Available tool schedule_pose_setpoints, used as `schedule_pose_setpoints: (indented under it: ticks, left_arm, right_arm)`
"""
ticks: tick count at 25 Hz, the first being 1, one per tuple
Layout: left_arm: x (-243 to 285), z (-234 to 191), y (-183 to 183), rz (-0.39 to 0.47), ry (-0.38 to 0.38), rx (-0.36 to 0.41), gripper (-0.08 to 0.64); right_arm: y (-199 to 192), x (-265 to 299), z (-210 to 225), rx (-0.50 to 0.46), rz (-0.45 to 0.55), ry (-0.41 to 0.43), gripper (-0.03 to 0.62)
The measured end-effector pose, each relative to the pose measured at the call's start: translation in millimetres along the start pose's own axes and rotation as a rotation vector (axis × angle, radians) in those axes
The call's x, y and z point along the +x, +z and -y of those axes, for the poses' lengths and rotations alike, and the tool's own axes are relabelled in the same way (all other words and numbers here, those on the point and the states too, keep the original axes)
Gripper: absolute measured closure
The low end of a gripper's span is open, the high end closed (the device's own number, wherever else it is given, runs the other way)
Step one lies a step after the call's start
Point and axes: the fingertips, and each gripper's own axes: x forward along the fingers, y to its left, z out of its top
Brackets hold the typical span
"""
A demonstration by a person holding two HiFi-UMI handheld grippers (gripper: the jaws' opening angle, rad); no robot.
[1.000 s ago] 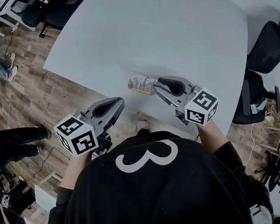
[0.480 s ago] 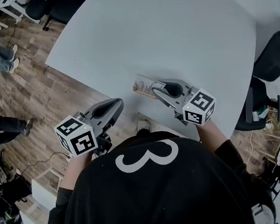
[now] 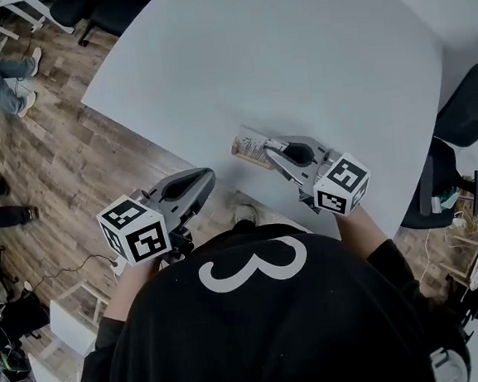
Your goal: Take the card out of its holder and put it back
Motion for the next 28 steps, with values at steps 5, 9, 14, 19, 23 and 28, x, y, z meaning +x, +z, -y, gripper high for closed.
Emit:
schedule_pose_setpoints:
  ticks: [5,9,14,19,23,28]
  left_arm:
    - [-0.9,-1.4,-0.6,0.010,-0.004,-0.005,0.546]
    - [1.1,-1.0,-1.7,0.023,-0.011,-0.009,0.546]
    - [-2.6,1.2,-4.8,0.025,-0.017,-0.008,0.546]
    - [-10.5,2.2,-5.2,0.036,-0.018,-0.013,0.546]
    - [-16.1,2.0,-5.9,0.050,-0.025,-0.012,0.546]
    - [-27.4,6.6,-6.5,0.068,-0.036,-0.007,0.546]
  right_arm:
    - [1.6,0.2,-1.8,-0.039,0.004,-0.016,0.560]
    - [3.3,-0.8,-2.1,-0.059,0.011,-0.030,0.565]
    - [11.8,-2.6,-4.0,-0.084,0.027,-0.044,0.566]
    - [25.2,-5.9,-7.5,-0.103,0.052,-0.058,0.566]
    - [37.9,-9.0,-10.6,-0.111,0.078,-0.075,0.566]
    - [56.3,-18.1,-17.0,-0.166,0.106,-0.117,0.566]
